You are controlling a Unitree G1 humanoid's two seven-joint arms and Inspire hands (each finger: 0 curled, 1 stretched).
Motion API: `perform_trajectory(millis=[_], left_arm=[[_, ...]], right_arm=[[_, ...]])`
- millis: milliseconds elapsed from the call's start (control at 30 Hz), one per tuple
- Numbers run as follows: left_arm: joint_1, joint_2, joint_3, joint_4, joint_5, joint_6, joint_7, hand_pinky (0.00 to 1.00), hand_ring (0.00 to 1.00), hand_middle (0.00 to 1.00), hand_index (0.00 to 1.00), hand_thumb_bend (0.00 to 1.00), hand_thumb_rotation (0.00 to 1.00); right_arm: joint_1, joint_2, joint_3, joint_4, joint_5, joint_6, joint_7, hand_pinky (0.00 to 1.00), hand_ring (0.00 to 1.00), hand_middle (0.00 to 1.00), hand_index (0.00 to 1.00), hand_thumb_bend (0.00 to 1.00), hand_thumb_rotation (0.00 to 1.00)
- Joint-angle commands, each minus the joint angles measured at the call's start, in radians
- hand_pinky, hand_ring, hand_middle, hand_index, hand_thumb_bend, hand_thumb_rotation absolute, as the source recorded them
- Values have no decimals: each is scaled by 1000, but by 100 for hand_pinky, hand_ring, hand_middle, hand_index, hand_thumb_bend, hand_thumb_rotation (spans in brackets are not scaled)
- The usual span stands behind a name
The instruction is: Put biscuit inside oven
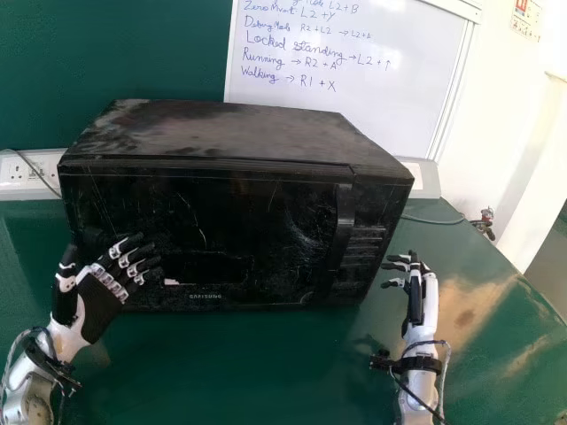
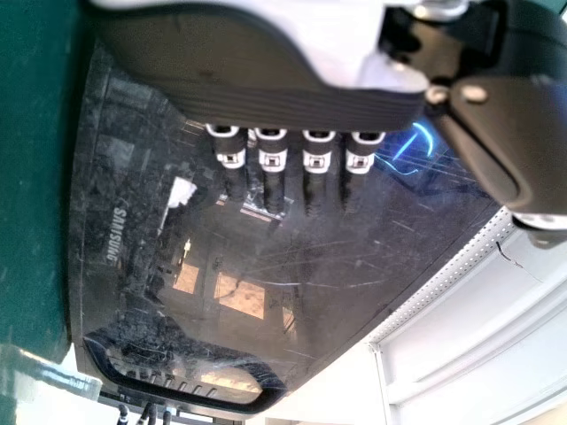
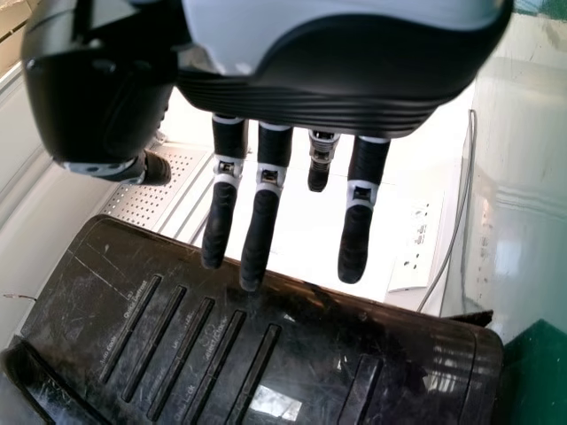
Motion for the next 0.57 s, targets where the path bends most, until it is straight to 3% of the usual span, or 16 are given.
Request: perform_trajectory(millis=[0,233,300,333,400,467,533], left_arm=[[-2,1,2,16,-1,3,4,100,100,100,100,36,0],[-2,5,4,22,17,-30,9,98,100,100,100,44,0],[-3,11,10,30,10,-40,-6,84,98,100,100,43,0],[-7,11,17,40,0,-51,-23,74,93,99,100,43,0],[-26,11,37,78,-39,-69,-89,48,75,87,94,40,0],[-46,4,64,116,-85,-74,-150,31,54,72,86,36,0],[-58,3,85,131,-147,-25,-218,20,36,52,76,37,0]], right_arm=[[60,45,3,28,-4,9,-3,34,37,45,50,50,17],[62,44,5,28,-10,1,-5,33,37,45,50,50,17],[63,45,5,27,-9,-2,-4,33,37,45,50,50,17],[64,45,5,27,-10,-2,-5,33,37,45,50,50,17],[65,46,4,26,-9,-1,-5,33,37,45,50,50,17],[66,46,4,25,-9,1,-6,33,37,45,50,50,17],[67,44,5,25,-11,-1,-7,33,37,46,50,50,17]])
